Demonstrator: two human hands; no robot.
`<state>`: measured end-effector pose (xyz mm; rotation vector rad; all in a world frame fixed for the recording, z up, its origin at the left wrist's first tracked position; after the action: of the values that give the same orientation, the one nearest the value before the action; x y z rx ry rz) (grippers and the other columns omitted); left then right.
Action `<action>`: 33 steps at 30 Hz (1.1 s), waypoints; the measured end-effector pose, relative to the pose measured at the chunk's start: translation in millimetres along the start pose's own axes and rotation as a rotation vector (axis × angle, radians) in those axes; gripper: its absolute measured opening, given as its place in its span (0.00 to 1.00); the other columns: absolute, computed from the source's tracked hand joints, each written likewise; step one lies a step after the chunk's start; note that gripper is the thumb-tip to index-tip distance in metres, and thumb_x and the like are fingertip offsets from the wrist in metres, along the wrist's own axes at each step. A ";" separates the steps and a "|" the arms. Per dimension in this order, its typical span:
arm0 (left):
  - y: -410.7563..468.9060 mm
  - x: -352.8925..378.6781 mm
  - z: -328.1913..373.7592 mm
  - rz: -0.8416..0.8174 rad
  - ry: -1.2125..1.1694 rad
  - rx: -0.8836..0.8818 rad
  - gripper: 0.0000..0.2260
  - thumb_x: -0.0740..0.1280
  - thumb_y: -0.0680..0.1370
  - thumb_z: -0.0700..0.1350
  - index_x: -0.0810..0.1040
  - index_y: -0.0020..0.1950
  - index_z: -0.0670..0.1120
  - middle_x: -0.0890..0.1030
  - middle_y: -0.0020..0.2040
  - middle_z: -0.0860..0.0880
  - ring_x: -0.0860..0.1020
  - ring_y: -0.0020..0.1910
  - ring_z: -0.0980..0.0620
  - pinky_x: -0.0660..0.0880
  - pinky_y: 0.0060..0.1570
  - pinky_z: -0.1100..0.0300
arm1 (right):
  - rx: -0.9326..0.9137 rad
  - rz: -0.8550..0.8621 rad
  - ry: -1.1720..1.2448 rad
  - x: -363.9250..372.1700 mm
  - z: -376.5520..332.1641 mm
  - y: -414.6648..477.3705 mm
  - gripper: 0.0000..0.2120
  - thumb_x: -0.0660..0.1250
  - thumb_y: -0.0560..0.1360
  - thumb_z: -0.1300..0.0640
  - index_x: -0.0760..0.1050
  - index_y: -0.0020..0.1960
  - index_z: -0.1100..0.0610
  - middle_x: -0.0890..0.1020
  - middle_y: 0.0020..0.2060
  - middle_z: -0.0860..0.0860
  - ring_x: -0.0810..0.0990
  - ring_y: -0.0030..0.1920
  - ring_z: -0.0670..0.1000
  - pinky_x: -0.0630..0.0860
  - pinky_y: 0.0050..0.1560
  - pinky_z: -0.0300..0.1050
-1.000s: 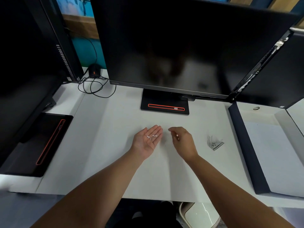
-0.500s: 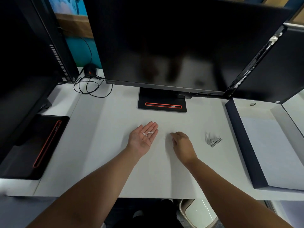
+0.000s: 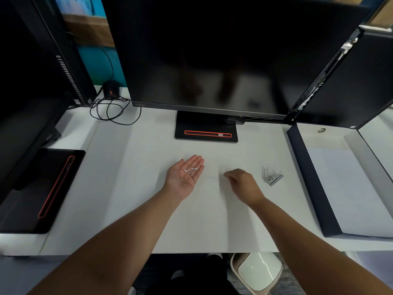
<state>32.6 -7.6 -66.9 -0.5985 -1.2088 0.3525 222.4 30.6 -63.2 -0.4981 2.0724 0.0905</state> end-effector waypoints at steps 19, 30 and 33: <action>-0.4 1.5 -4.1 0.002 0.022 0.001 0.18 0.53 0.83 0.45 0.75 0.60 0.34 0.81 0.56 0.39 0.79 0.56 0.43 0.74 0.60 0.52 | 0.089 0.046 0.011 17.6 -7.7 11.8 0.05 0.63 0.74 0.63 0.77 0.41 0.62 0.76 0.38 0.53 0.72 0.38 0.52 0.65 0.38 0.41; -0.5 1.3 -6.2 0.015 0.011 0.002 0.18 0.53 0.83 0.45 0.75 0.59 0.34 0.81 0.55 0.39 0.79 0.56 0.43 0.74 0.60 0.51 | -0.046 0.031 0.025 28.5 -28.9 13.0 0.19 0.60 0.70 0.68 0.61 0.28 0.49 0.66 0.28 0.46 0.67 0.34 0.52 0.61 0.34 0.41; 0.2 0.8 -5.0 0.019 0.012 0.008 0.18 0.53 0.83 0.45 0.75 0.60 0.34 0.81 0.55 0.39 0.79 0.57 0.43 0.73 0.60 0.51 | -0.122 -0.020 -0.028 29.4 -29.2 11.9 0.11 0.61 0.71 0.68 0.77 0.36 0.55 0.73 0.32 0.49 0.73 0.39 0.53 0.68 0.38 0.44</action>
<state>37.6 -8.2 -67.6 -0.6052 -1.1904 0.3692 181.1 24.7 -73.9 -0.5889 2.0420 0.2125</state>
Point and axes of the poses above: each hand's wrist, its own y-axis towards the middle knuckle, its own x-axis out of the palm, z = x × y, the point moved 2 cm from there along y, towards the middle knuckle
